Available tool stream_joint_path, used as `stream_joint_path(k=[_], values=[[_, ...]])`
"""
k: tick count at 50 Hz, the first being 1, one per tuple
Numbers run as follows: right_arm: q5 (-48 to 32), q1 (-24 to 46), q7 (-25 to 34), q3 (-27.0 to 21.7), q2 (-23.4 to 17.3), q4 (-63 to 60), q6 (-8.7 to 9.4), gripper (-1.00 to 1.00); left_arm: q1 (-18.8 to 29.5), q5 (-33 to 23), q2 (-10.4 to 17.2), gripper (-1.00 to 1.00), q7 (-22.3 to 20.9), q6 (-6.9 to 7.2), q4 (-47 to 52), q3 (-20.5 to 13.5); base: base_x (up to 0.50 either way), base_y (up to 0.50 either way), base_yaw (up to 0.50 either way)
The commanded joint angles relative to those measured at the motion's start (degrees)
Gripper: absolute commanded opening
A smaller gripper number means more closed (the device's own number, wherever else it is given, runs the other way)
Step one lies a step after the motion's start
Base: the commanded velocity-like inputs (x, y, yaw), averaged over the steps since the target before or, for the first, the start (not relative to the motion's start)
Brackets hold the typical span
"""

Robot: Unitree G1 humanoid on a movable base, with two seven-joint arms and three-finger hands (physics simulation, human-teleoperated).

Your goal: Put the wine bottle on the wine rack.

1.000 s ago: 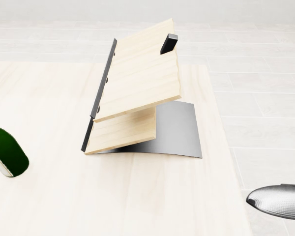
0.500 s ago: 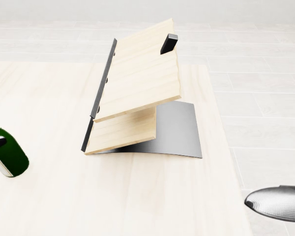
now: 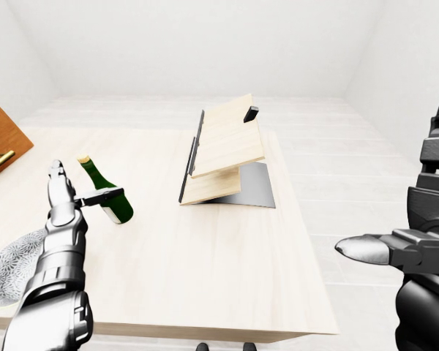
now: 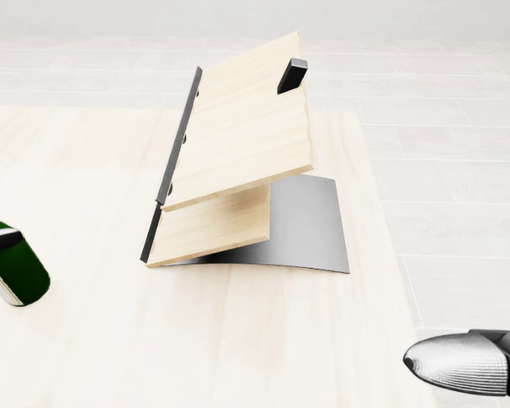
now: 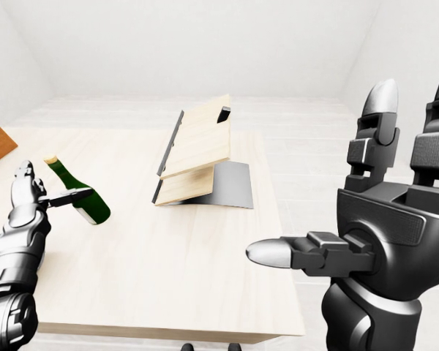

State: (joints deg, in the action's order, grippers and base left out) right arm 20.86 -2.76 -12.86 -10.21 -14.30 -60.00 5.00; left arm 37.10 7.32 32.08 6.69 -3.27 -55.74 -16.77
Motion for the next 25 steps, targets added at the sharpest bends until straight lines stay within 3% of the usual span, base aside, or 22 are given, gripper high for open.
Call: stream_joint_path(k=[1,10,25], values=[[-4.2,0.18,4.13,-0.29,3.25,0.0,0.0,1.0,1.75,-0.07,-0.19,1.0,0.76,-0.82,-2.63,1.01,0.0,0.0,0.0],[-4.72,0.38,4.54,-0.24,3.6,0.0,0.0,1.0,2.66,-0.25,-0.22,1.0,0.97,-1.73,-4.8,1.32,0.0,0.0,0.0],[-5.7,1.49,4.97,0.13,4.26,0.0,0.0,1.0,5.74,-0.96,-0.28,1.0,1.92,-1.73,-8.46,2.09,0.0,0.0,0.0]])
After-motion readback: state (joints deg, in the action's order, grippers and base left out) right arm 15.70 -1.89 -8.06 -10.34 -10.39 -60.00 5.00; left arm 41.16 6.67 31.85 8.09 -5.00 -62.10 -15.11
